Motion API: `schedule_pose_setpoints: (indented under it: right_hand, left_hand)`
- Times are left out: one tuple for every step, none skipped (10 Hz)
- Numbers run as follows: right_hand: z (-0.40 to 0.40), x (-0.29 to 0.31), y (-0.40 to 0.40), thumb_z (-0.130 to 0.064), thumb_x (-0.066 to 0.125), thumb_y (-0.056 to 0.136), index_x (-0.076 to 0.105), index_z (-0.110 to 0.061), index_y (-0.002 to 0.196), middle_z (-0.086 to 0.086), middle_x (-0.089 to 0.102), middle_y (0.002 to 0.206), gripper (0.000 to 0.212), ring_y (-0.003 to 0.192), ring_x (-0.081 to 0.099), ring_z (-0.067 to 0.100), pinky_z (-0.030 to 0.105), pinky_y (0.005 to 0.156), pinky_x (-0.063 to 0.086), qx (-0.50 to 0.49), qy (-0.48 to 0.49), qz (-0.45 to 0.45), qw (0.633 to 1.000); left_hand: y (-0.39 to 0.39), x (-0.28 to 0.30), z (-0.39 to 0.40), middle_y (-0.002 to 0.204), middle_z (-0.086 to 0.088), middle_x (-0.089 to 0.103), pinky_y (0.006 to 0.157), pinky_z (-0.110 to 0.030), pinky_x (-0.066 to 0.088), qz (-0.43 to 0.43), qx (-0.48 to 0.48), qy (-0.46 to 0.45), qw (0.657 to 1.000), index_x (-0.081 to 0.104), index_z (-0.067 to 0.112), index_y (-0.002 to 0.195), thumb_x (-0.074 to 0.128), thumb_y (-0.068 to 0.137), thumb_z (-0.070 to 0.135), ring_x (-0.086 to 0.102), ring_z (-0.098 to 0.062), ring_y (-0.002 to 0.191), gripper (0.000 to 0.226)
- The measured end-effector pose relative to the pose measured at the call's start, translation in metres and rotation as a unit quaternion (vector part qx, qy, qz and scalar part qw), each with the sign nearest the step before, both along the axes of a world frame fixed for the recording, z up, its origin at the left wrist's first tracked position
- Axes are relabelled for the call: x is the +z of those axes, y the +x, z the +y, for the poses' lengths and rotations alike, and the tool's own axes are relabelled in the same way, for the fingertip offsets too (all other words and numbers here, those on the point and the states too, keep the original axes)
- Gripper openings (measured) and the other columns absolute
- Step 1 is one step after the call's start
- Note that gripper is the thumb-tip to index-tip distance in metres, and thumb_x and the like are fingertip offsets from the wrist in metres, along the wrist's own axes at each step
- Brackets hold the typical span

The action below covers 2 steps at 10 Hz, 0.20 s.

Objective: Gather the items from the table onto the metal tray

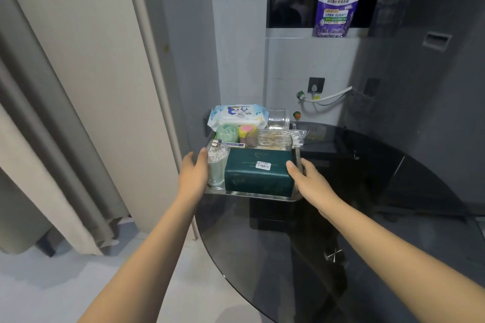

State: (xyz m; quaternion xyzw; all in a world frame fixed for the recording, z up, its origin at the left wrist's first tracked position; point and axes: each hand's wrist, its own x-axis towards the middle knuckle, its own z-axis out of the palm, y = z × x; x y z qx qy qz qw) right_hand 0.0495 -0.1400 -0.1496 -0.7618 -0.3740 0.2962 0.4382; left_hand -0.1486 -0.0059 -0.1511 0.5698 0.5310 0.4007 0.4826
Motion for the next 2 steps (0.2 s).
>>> schedule_pose_setpoints:
  right_hand:
    - [-0.005,0.018,0.002,-0.046,0.043,0.094,0.025,-0.017,0.147,0.007,0.038,0.150,0.064,0.135,0.039,0.025,0.036,0.105,0.035,-0.027,0.019,-0.029,0.999]
    - [-0.013,0.049,0.006,-0.035,0.050,0.093,0.041,-0.018,0.138,0.006,0.049,0.140,0.049,0.126,0.048,0.021,0.036,0.100,0.040,-0.065,0.087,-0.048,0.993]
  left_hand:
    - [0.006,0.022,-0.010,0.144,-0.009,0.047,0.111,-0.049,0.033,0.006,0.016,0.082,0.996,0.042,0.012,0.137,0.039,0.086,0.055,0.043,-0.029,0.132,0.068]
    - [0.014,0.038,-0.022,0.137,-0.002,0.053,0.109,-0.042,0.035,0.018,0.004,0.138,0.990,0.048,0.015,0.132,0.040,0.094,0.042,0.047,-0.020,0.127,0.047]
